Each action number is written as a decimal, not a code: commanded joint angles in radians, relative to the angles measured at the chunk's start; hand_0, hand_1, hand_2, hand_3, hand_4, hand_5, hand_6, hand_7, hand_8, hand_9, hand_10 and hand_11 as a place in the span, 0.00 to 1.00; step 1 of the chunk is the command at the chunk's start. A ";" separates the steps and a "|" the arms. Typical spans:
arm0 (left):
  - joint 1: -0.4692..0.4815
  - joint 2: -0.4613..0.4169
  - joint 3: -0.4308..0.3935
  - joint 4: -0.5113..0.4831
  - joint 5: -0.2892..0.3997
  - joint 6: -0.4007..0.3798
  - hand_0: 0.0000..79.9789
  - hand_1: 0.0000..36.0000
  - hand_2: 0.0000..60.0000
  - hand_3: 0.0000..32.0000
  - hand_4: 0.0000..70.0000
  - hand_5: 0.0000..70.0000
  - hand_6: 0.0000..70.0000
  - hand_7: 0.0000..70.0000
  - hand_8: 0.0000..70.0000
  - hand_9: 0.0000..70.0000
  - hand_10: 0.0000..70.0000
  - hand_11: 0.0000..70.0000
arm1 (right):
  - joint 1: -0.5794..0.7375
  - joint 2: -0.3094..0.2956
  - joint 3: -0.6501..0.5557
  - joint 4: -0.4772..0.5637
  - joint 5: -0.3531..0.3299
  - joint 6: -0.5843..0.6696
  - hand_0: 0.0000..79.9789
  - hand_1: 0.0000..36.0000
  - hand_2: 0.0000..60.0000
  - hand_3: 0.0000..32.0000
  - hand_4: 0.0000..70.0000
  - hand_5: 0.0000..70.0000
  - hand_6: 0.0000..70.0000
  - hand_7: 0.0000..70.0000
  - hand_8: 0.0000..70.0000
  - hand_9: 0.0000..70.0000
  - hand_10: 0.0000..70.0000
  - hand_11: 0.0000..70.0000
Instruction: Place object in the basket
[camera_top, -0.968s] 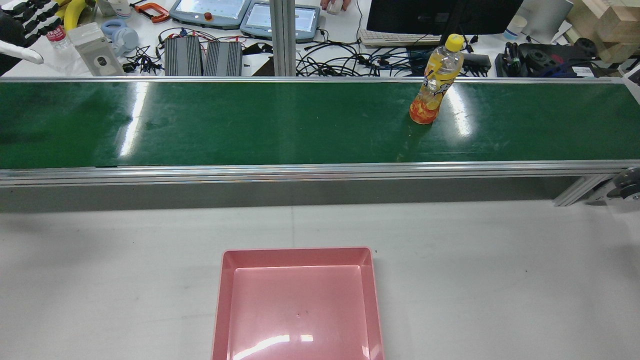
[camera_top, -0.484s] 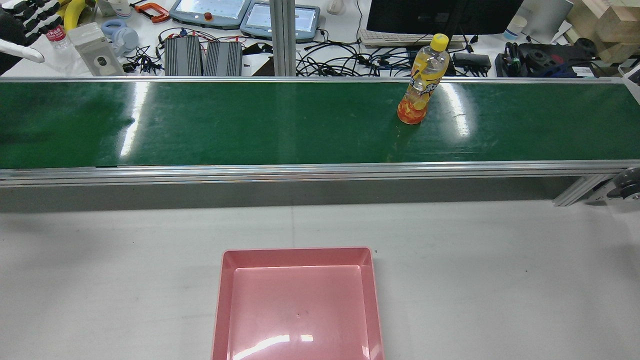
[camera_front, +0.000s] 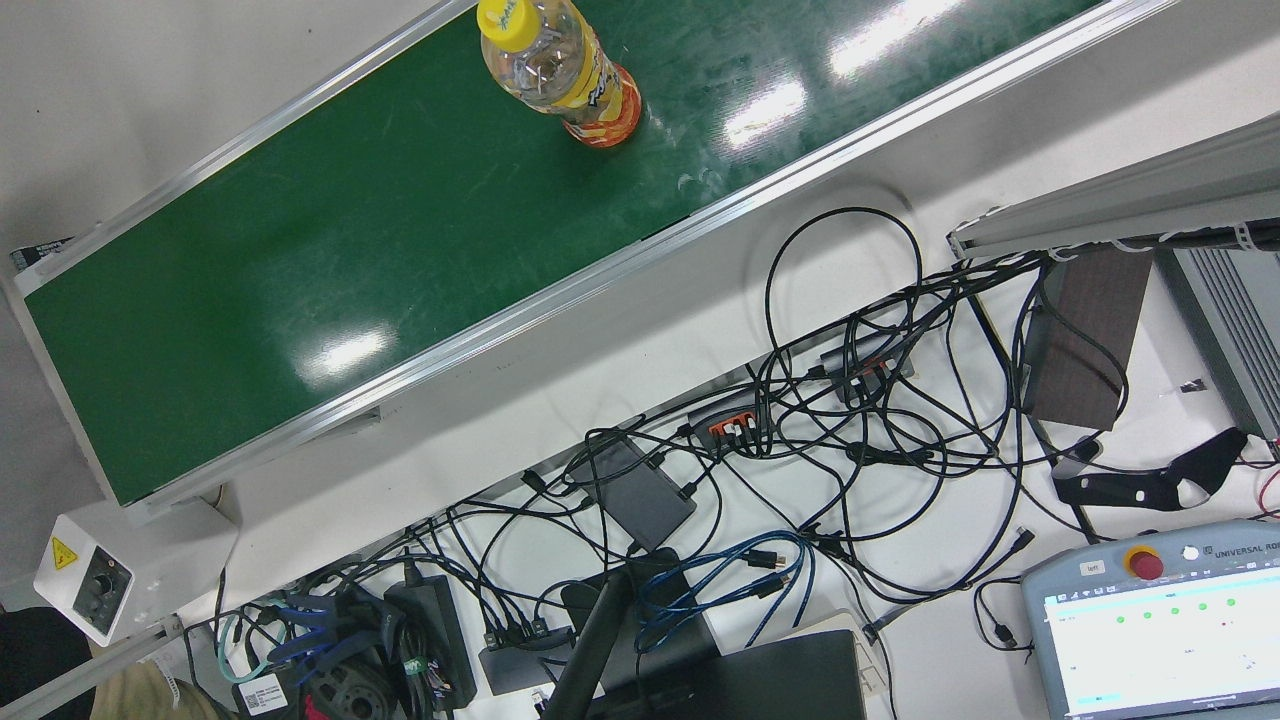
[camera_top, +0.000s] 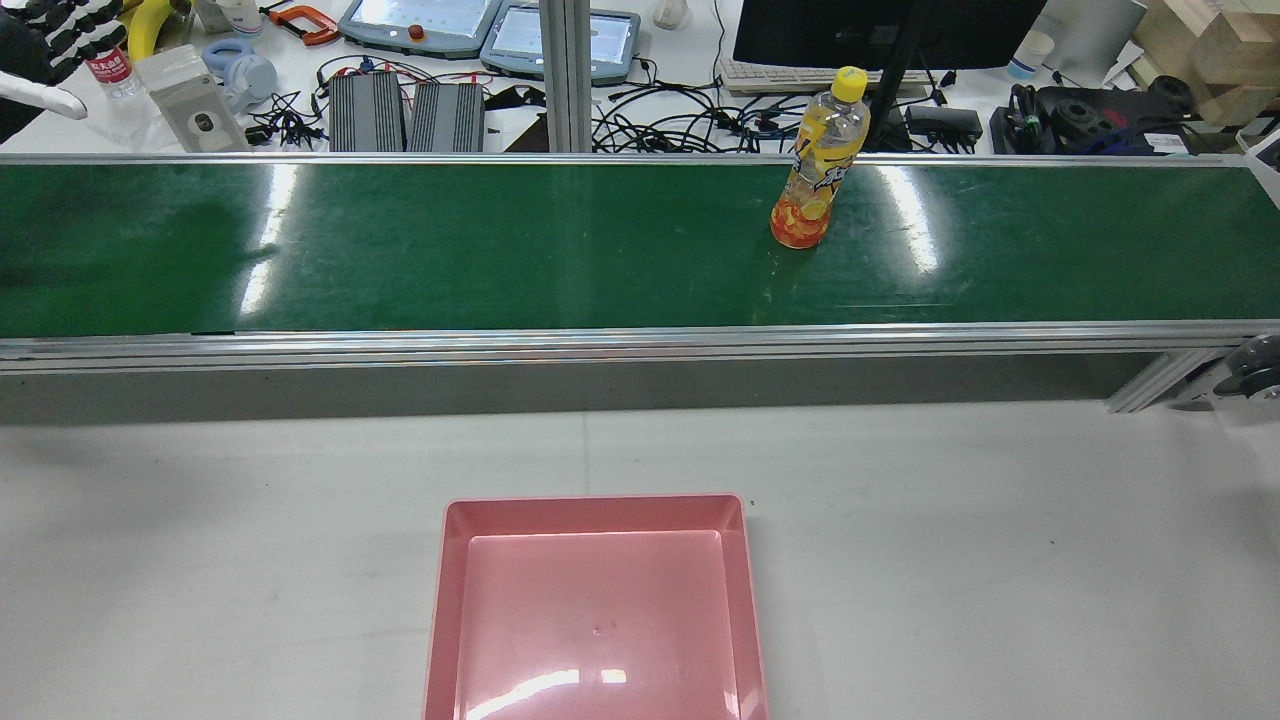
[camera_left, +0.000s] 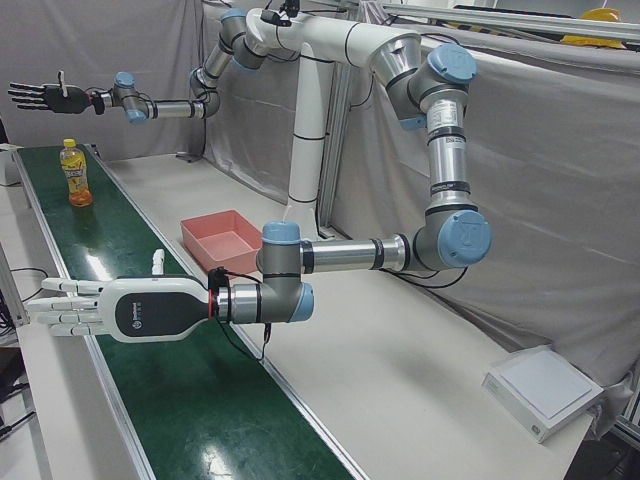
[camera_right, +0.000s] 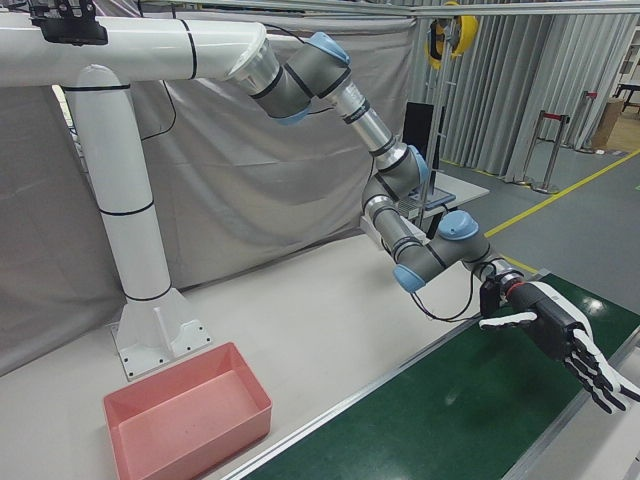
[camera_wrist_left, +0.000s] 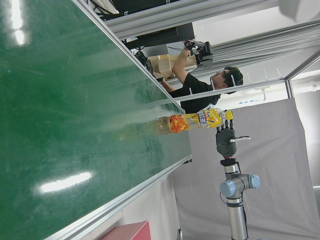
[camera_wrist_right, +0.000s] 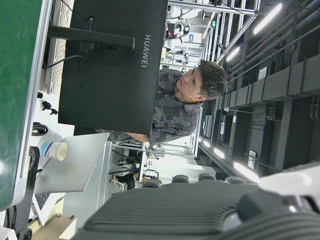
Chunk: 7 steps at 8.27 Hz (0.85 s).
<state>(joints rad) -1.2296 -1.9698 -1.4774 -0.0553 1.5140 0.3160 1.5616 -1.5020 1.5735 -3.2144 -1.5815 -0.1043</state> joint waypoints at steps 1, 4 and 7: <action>-0.005 0.000 -0.017 0.000 0.000 -0.003 0.72 0.32 0.00 0.00 0.18 0.13 0.00 0.00 0.04 0.09 0.05 0.11 | 0.000 0.000 0.000 -0.001 0.000 0.000 0.00 0.00 0.00 0.00 0.00 0.00 0.00 0.00 0.00 0.00 0.00 0.00; -0.008 0.000 -0.015 0.000 0.000 -0.003 0.72 0.32 0.00 0.00 0.19 0.13 0.00 0.00 0.05 0.09 0.06 0.11 | 0.000 0.000 -0.001 0.001 0.000 0.000 0.00 0.00 0.00 0.00 0.00 0.00 0.00 0.00 0.00 0.00 0.00 0.00; -0.019 0.002 -0.017 0.000 0.000 -0.003 0.71 0.32 0.00 0.00 0.19 0.13 0.00 0.00 0.04 0.09 0.05 0.10 | 0.000 0.000 -0.001 -0.001 0.000 0.000 0.00 0.00 0.00 0.00 0.00 0.00 0.00 0.00 0.00 0.00 0.00 0.00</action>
<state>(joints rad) -1.2419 -1.9696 -1.4937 -0.0552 1.5140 0.3129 1.5616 -1.5020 1.5733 -3.2149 -1.5815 -0.1043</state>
